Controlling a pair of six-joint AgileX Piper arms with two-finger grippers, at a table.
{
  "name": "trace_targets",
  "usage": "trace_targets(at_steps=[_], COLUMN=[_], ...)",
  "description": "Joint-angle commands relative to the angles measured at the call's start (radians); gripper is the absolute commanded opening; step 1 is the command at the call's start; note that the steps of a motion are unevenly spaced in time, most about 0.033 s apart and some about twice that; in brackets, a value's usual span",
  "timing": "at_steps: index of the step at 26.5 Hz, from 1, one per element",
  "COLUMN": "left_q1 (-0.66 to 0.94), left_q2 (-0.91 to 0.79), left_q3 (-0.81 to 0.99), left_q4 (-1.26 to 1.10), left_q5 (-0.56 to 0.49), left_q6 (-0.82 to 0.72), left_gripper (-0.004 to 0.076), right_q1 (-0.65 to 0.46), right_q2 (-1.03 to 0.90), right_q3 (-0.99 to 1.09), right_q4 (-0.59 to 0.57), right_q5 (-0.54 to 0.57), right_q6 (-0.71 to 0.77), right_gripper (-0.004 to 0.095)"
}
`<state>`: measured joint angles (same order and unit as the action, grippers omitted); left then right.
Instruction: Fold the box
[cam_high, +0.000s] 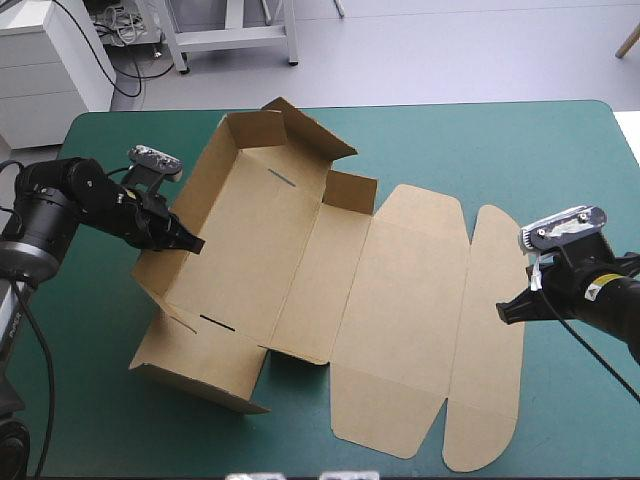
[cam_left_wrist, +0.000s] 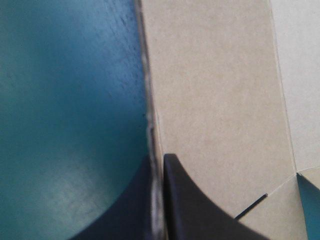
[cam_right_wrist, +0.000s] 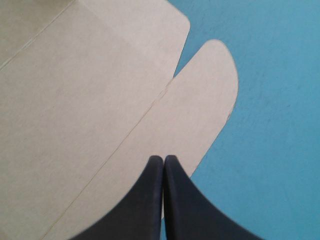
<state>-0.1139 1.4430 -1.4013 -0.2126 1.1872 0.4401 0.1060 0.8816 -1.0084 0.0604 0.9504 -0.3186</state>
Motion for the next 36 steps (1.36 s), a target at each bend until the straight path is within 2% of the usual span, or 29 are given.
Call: trace_targets(at_steps=[1, 7, 13, 19, 26, 30, 36], left_q1=[-0.099, -0.313, -0.439, -0.537, -0.567, -0.577, -0.582], left_q2=[-0.026, 0.017, 0.079, 0.082, 0.082, 0.079, 0.062], left_q3=[-0.143, -0.172, -0.172, -0.172, -0.171, -0.152, -0.035], left_q4=[0.118, 0.403, 0.543, 0.567, 0.553, 0.507, 0.485], left_q5=[-0.032, -0.169, -0.316, -0.433, -0.465, -0.485, -0.642], left_q6=[0.012, 0.102, 0.158, 0.274, 0.320, 0.432, 0.516], left_gripper=[-0.0008, -0.0008, -0.0008, -0.0008, -0.0008, -0.0008, -0.0008], right_q1=[-0.007, -0.007, -0.007, -0.007, -0.007, -0.007, -0.007], right_q2=[-0.009, -0.009, -0.009, -0.009, -0.009, -0.009, -0.009], right_q3=[-0.102, -0.191, -0.191, -0.191, -0.191, -0.191, -0.191], right_q4=[-0.012, -0.012, -0.008, -0.008, -0.008, -0.008, -0.008], right_q5=[-0.094, -0.126, -0.118, -0.126, -0.113, -0.113, -0.106], right_q6=[-0.006, -0.006, 0.003, 0.003, 0.013, 0.013, 0.013], right_gripper=[-0.0016, -0.0016, -0.0016, -0.0016, -0.0016, -0.0016, -0.0016])
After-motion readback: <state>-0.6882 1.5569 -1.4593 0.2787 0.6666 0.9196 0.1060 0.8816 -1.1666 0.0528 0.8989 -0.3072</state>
